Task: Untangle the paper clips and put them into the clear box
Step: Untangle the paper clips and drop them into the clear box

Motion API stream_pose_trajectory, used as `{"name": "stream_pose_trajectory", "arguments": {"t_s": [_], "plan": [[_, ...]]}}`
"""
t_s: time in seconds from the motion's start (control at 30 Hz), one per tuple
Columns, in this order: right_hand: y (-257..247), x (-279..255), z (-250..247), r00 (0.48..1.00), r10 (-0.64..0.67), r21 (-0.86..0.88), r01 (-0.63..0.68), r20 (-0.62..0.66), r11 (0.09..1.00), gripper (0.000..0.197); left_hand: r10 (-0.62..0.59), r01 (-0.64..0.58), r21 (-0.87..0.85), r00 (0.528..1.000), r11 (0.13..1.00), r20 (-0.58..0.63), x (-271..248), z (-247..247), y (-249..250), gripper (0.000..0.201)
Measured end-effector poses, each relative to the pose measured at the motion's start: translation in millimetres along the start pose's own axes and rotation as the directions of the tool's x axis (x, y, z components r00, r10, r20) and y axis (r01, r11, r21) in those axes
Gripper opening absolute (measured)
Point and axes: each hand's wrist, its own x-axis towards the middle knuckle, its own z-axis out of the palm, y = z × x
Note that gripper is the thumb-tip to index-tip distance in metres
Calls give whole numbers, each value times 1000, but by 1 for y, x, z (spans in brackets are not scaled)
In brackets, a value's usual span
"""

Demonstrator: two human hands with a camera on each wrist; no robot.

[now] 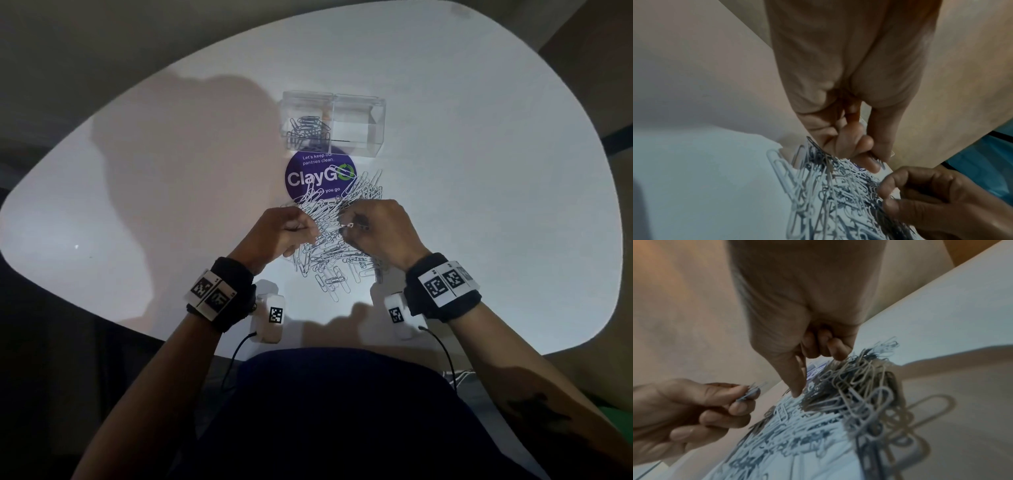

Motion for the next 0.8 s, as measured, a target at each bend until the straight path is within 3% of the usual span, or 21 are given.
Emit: {"name": "stream_pose_trajectory", "arguments": {"t_s": [0.13,0.3,0.43,0.6,0.73,0.8], "plan": [[-4,0,7,998,-54,-31,55,41,998,20,39,-39,-12,999,999,-2,-2,1,0,8],[-8,0,11,997,-55,-97,61,60,993,15,12,-12,-54,1000,998,4,-2,-2,0,8],[-9,-1,8,999,-13,17,13,44,1000,23,20,-19,-64,1000,998,17,-2,-2,-3,16],[-14,-3,5,996,-1,372,-31,85,928,16,58,-58,-18,998,998,13,-2,2,-3,12],[-17,-4,3,991,-59,359,11,123,933,4,45,-44,-27,999,999,21,0,6,-4,13],[-14,-5,1,992,-27,404,-26,127,914,12,0,4,-87,999,996,46,1,4,-4,13]]}}
